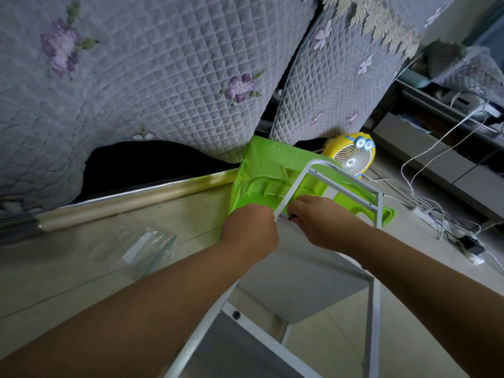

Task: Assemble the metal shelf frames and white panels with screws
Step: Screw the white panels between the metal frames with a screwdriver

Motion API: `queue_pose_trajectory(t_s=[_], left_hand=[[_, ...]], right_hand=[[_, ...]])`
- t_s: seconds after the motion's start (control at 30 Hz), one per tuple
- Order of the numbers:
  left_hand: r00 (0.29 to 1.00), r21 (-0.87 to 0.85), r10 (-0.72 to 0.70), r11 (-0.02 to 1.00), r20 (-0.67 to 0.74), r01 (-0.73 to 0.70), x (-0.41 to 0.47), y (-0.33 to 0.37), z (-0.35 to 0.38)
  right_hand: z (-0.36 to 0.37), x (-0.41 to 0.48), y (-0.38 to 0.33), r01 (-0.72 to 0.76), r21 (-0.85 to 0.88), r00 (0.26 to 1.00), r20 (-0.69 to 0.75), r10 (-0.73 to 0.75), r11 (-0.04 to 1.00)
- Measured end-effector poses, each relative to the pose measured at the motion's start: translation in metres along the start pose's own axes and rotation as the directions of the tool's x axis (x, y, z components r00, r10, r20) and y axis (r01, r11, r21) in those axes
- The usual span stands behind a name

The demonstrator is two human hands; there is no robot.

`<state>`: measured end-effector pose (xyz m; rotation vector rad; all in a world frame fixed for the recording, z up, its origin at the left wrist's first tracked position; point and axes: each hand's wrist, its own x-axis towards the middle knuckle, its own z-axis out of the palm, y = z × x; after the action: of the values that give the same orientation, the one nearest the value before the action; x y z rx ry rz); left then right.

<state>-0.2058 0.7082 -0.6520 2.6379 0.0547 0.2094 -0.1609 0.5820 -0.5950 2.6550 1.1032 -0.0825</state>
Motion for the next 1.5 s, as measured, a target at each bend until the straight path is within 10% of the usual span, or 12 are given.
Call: queue_pose_trajectory(t_s=[0.53, 1.07, 1.5], left_hand=[[1.000, 0.031, 0.016, 0.999, 0.004, -0.016, 0.002, 0.006, 0.000], [1.000, 0.048, 0.008, 0.999, 0.015, -0.009, 0.001, 0.002, -0.001], [0.999, 0.049, -0.008, 0.999, 0.050, 0.006, 0.000, 0.003, -0.004]], right_hand=[[-0.007, 0.003, -0.009, -0.047, -0.168, 0.997, 0.055, 0.057, 0.985], [-0.005, 0.013, -0.018, -0.358, 0.033, 0.931, 0.085, 0.354, 0.933], [-0.014, 0.002, -0.003, -0.120, 0.068, 0.993, -0.002, 0.120, 0.991]])
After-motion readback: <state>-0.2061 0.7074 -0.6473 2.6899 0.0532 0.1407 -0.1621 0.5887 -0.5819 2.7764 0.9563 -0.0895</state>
